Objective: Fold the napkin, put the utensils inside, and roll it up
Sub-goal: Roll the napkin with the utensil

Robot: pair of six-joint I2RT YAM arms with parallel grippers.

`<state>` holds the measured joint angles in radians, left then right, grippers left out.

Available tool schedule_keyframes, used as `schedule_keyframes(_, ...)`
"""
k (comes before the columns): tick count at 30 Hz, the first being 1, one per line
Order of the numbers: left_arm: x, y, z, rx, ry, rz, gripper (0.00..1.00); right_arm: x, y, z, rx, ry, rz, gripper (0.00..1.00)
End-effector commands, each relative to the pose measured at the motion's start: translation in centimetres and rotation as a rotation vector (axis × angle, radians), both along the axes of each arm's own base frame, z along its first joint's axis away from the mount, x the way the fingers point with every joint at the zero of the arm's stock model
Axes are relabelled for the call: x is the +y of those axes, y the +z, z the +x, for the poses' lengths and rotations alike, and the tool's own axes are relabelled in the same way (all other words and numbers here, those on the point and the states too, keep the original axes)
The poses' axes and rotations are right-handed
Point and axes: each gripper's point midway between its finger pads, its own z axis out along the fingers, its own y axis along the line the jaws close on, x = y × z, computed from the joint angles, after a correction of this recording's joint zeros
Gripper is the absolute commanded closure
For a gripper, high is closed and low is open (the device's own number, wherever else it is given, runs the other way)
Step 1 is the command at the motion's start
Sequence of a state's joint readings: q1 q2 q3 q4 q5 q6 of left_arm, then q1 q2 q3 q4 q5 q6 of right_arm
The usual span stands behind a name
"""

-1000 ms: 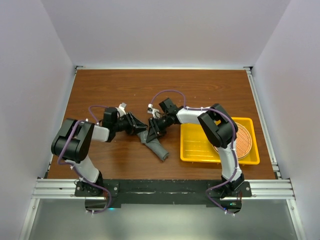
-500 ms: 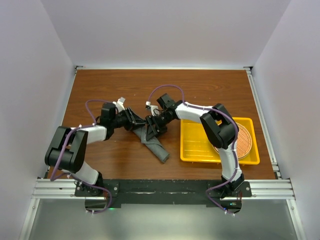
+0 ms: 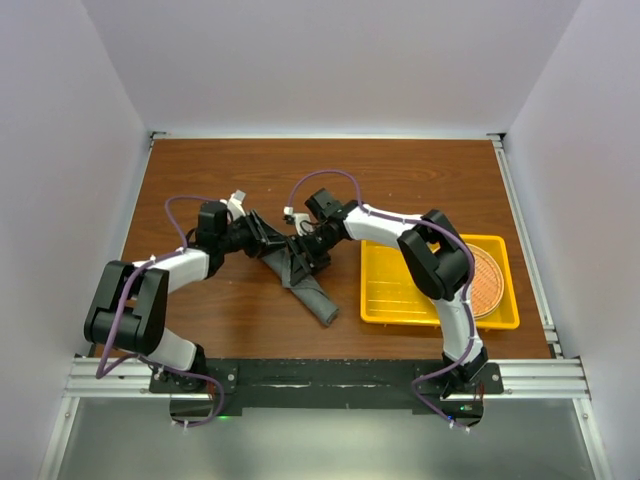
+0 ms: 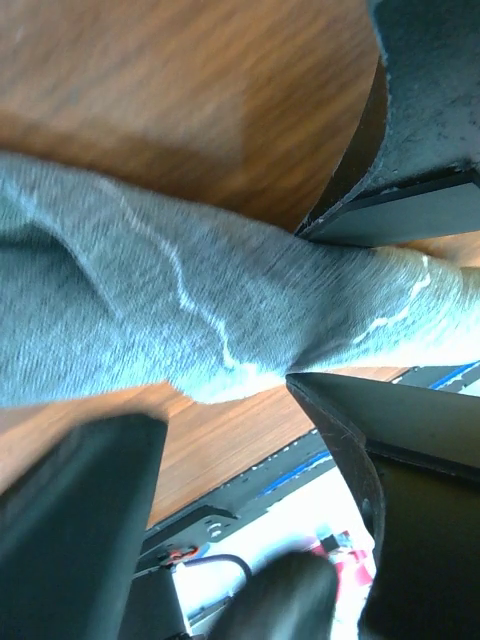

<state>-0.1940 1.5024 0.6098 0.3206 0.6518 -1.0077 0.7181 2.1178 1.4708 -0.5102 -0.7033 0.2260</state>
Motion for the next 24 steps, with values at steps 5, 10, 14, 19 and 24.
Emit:
schedule_keyframes(5, 0.7, 0.4, 0.0, -0.016, 0.02, 0.014, 0.64, 1.3, 4.4, 1.4, -0.119, 0.027, 0.037, 0.43)
schedule_keyframes(10, 1.4, 0.1, 0.0, 0.009, 0.05, 0.036, 0.64, 1.4, 4.5, 1.2, -0.128, 0.036, 0.025, 0.42)
schedule_keyframes(14, 1.9, 0.2, 0.1, 0.011, 0.06, 0.06, 0.64, 1.5, 4.7, 1.0, -0.123, 0.036, 0.027, 0.43)
schedule_keyframes(19, 2.1, 0.4, -0.1, 0.008, 0.059, 0.069, 0.64, 1.7, 4.9, 0.4, -0.114, 0.039, 0.032, 0.47)
schedule_keyframes(24, 1.7, 0.3, -0.3, 0.008, 0.025, 0.047, 0.64, 2.1, 5.8, 0.2, -0.123, 0.037, 0.045, 0.46)
